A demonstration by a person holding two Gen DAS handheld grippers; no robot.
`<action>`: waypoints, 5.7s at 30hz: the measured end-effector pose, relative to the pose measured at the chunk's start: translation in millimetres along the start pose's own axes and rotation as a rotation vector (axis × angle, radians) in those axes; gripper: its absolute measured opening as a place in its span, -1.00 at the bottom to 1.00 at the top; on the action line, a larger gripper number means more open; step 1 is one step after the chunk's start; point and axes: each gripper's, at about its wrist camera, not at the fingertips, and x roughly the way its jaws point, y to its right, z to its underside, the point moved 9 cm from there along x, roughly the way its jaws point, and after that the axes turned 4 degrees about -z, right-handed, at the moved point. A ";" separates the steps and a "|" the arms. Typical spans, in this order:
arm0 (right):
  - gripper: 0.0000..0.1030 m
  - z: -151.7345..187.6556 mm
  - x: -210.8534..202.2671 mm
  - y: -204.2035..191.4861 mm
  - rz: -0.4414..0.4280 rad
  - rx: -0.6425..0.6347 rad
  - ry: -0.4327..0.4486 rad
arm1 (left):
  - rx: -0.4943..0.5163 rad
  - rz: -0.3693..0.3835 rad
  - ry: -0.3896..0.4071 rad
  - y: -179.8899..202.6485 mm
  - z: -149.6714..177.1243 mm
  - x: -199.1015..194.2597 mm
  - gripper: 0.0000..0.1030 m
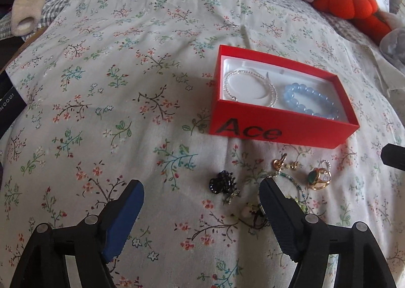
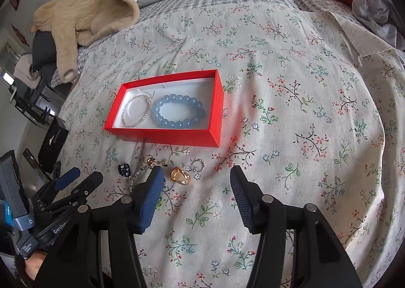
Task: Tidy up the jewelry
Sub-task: 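Grasp the black hair clip with the left tool while the right tool grasps the gold ring, then lower the hair clip and gold ring into the box and release both, then grasp the teal seed-bead bracelet with the left tool while the right tool grasps the green bead bracelet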
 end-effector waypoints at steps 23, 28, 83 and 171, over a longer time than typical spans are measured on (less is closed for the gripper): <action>0.12 43.8 67.7 12.4 -0.010 0.156 -0.139 | 0.091 0.209 0.088 4.8 23.8 43.7 -0.15; 0.11 28.7 70.0 -0.9 -0.066 0.199 -0.132 | 0.059 0.268 0.072 8.6 15.5 51.1 -0.34; -0.41 -53.4 36.4 -3.1 0.034 0.145 0.102 | 0.202 0.309 0.125 42.2 -79.6 16.3 -0.54; 0.04 32.3 63.6 -8.0 0.073 0.059 -0.158 | 0.054 0.305 -0.117 36.0 -8.5 11.4 -1.00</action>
